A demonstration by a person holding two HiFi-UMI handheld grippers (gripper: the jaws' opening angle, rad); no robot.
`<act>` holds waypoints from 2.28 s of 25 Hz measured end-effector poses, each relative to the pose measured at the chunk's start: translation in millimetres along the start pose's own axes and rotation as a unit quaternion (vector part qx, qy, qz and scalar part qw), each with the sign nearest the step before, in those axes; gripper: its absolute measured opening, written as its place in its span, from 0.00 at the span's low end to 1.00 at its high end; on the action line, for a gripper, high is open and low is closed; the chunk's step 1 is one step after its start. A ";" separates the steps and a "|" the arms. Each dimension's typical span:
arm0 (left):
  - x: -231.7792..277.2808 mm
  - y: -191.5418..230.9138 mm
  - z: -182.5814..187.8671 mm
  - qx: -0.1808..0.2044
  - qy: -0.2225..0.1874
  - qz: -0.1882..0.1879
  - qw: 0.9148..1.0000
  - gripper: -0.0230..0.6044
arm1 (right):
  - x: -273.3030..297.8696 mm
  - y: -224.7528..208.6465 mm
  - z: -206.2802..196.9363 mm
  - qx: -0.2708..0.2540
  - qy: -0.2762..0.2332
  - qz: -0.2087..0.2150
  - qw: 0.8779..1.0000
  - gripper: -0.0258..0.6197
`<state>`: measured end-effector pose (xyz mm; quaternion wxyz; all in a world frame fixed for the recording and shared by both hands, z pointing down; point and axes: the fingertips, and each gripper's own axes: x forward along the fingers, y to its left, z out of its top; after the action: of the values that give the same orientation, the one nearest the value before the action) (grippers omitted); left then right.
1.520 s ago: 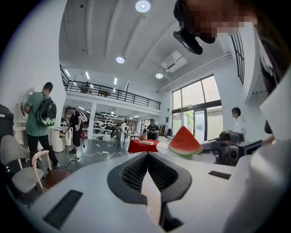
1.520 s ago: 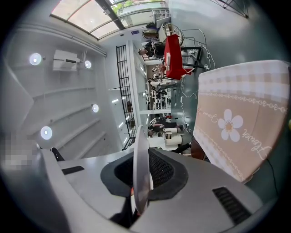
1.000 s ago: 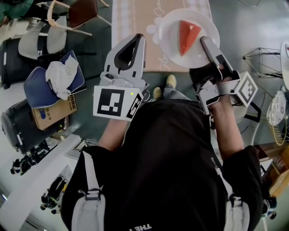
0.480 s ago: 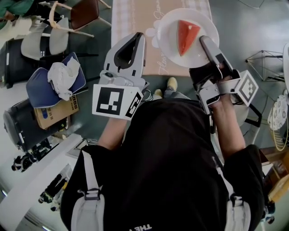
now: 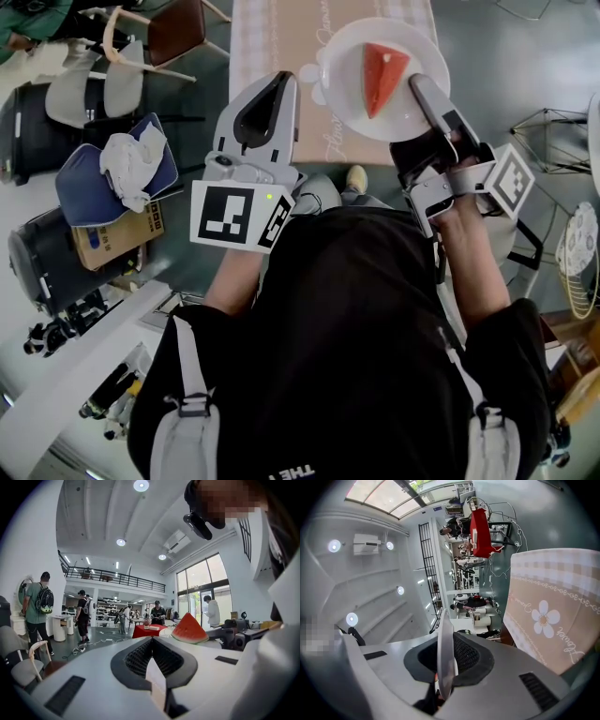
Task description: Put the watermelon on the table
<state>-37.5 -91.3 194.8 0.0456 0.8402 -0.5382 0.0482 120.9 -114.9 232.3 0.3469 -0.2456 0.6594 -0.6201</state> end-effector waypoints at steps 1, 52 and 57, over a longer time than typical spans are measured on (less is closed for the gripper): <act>-0.3 0.5 -0.5 0.000 0.000 0.000 1.000 0.06 | 0.7 -1.1 -0.1 0.000 0.000 0.000 1.000 0.09; 58.5 135.9 -4.2 -0.046 -0.009 -0.082 0.995 0.06 | 126.4 -21.6 -19.2 -0.029 -0.058 -0.020 0.998 0.09; 62.1 132.2 -5.4 -0.046 -0.007 -0.090 0.995 0.06 | 119.3 -24.2 -15.9 -0.030 -0.069 -0.024 0.997 0.09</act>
<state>-132.0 -201.6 211.5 0.0848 0.8827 -0.4620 0.0127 29.9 -197.3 237.8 0.3692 -0.3136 0.6464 -0.5895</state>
